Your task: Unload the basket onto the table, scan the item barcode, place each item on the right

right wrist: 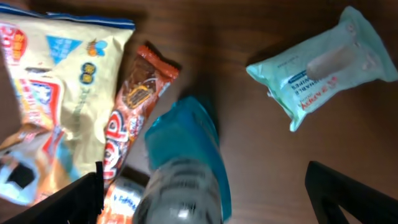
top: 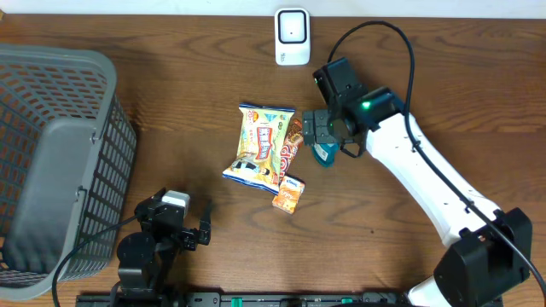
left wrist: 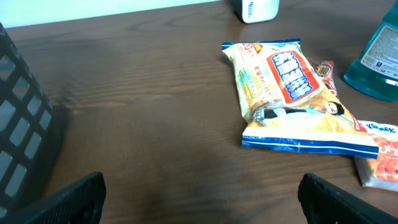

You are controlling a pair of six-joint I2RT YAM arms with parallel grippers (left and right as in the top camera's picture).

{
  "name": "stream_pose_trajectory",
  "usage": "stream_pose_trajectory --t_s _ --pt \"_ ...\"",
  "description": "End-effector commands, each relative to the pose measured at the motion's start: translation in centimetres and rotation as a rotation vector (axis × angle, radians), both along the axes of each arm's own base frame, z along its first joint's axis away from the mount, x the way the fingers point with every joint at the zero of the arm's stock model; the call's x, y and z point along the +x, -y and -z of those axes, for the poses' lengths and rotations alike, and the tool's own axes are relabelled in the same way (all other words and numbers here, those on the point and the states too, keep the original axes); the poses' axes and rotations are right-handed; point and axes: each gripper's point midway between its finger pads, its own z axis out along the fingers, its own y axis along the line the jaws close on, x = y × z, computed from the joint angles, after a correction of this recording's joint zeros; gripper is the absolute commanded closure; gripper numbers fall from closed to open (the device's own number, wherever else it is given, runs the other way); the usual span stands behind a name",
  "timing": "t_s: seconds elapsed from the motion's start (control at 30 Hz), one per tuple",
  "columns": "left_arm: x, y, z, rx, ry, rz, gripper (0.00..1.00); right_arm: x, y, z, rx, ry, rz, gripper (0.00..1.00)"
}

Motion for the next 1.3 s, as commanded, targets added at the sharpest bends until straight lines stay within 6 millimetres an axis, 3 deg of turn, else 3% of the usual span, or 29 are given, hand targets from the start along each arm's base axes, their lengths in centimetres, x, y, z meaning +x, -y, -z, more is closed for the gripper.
stream_pose_trajectory --t_s 0.0,0.17,0.37,0.43,0.57,0.7,0.9,1.03,1.27 --pt "-0.2 0.0 0.9 0.016 -0.023 0.005 0.02 -0.8 0.2 1.5 0.003 -0.026 0.010 0.08" --pt "-0.2 0.0 0.9 0.015 -0.023 0.005 0.02 0.1 -0.3 2.6 0.027 0.021 0.002 0.12" --pt "-0.2 0.0 0.9 0.015 -0.023 0.005 0.02 0.0 0.0 5.1 0.025 0.034 -0.004 0.19" --pt "-0.2 0.0 0.9 0.015 -0.023 0.005 0.02 -0.1 0.0 5.8 0.029 0.040 -0.004 0.26" --pt "-0.2 0.0 0.9 0.015 -0.023 0.005 0.02 0.2 -0.2 5.6 0.037 0.054 -0.004 0.53" --pt "-0.2 0.0 0.9 0.015 -0.023 0.005 0.02 0.2 -0.6 5.6 0.054 0.049 -0.030 0.72" --pt "-0.2 0.0 0.9 0.015 -0.023 0.005 0.02 -0.1 -0.9 5.6 0.084 0.025 -0.097 0.82" --pt "-0.2 0.0 0.9 0.015 -0.023 0.005 0.02 0.0 -1.5 4.1 0.153 0.015 -0.198 0.85" --pt "-0.2 0.0 0.9 0.015 -0.023 0.005 0.02 -1.5 -3.6 -2.0 0.540 -0.028 -0.477 0.86"
